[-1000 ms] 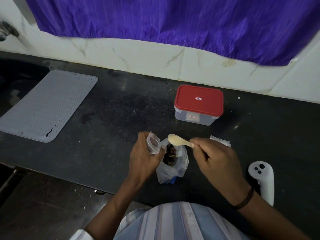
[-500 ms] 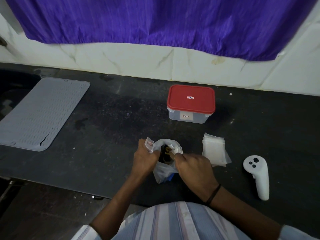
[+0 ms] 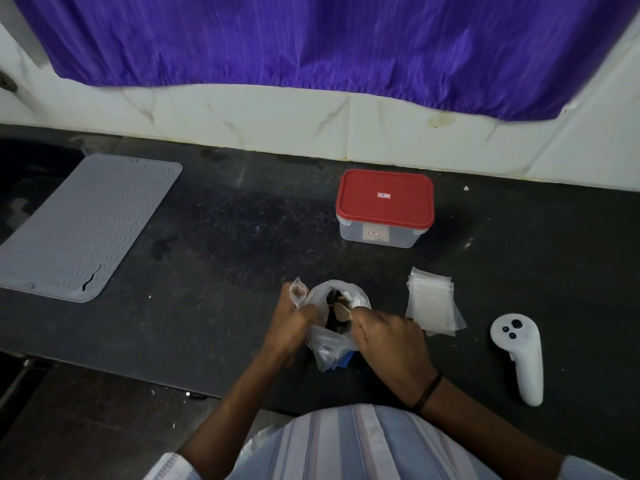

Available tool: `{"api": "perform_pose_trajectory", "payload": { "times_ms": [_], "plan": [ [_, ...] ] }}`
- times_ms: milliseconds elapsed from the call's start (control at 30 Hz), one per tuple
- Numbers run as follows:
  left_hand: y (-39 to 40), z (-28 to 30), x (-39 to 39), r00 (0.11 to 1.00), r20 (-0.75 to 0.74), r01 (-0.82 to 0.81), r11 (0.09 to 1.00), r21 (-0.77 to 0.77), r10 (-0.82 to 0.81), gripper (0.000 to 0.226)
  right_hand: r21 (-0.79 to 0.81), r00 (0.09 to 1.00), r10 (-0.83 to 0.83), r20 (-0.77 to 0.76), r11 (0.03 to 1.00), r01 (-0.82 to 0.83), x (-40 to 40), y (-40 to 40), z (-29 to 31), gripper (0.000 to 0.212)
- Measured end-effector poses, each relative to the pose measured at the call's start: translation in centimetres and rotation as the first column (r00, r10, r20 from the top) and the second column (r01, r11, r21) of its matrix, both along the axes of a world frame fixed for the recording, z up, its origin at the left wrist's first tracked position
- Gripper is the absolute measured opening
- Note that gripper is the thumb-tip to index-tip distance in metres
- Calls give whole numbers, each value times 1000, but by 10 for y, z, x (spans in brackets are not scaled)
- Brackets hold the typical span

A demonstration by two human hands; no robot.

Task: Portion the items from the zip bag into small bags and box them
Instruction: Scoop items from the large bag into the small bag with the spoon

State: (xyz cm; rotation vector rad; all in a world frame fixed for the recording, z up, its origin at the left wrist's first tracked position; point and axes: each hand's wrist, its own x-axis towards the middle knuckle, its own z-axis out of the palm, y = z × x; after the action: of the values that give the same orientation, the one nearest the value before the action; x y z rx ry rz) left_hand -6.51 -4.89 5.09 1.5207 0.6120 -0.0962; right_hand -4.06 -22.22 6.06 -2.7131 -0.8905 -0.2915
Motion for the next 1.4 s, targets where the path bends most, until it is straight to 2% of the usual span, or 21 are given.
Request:
{"api": "perform_pose_trajectory", "payload": {
  "times_ms": [133,200,300,400,600,800,900,1033,1200,1300,1400],
  "plan": [
    [5,-6,-1,1000,11,8,1000,-23,-7,29,12,992,-38,-119,999,40,2,3,-3,28],
    [9,-10,-1,1000,-5,-7,998,-62,6,29,90,974,-77,-212,991,98,5,2,-7,24],
    [12,-12,-3,1000,-17,-1,997,-81,0,38,233,901,-62,-430,956,177,5,-1,-11,19],
    [10,-7,-4,1000,-14,-1,998,-68,0,44,348,839,-60,-541,892,289,1,-4,-14,18],
    [8,3,-6,999,35,-9,996,84,6,42,427,818,-76,-570,823,374,-6,-16,-11,14],
    [12,-4,-8,994,94,31,965,259,-58,37,471,603,-3,-798,622,626,-7,-29,-4,18],
    [13,-2,-10,987,154,-10,940,341,-45,37,488,568,25,-823,544,682,-10,-34,8,19],
    [17,2,-13,943,318,-73,873,482,-97,41,545,601,60,-797,499,673,-12,-34,40,19],
    [14,7,-13,904,366,-65,777,626,-220,48,629,667,129,-734,499,596,-10,-23,76,18],
    [9,7,-12,881,390,-65,746,663,-269,47,662,745,145,-651,588,464,-10,-15,87,17],
    [5,9,-10,859,420,-102,706,701,-293,42,581,896,73,-438,784,220,-10,-8,87,15]
  ]
}}
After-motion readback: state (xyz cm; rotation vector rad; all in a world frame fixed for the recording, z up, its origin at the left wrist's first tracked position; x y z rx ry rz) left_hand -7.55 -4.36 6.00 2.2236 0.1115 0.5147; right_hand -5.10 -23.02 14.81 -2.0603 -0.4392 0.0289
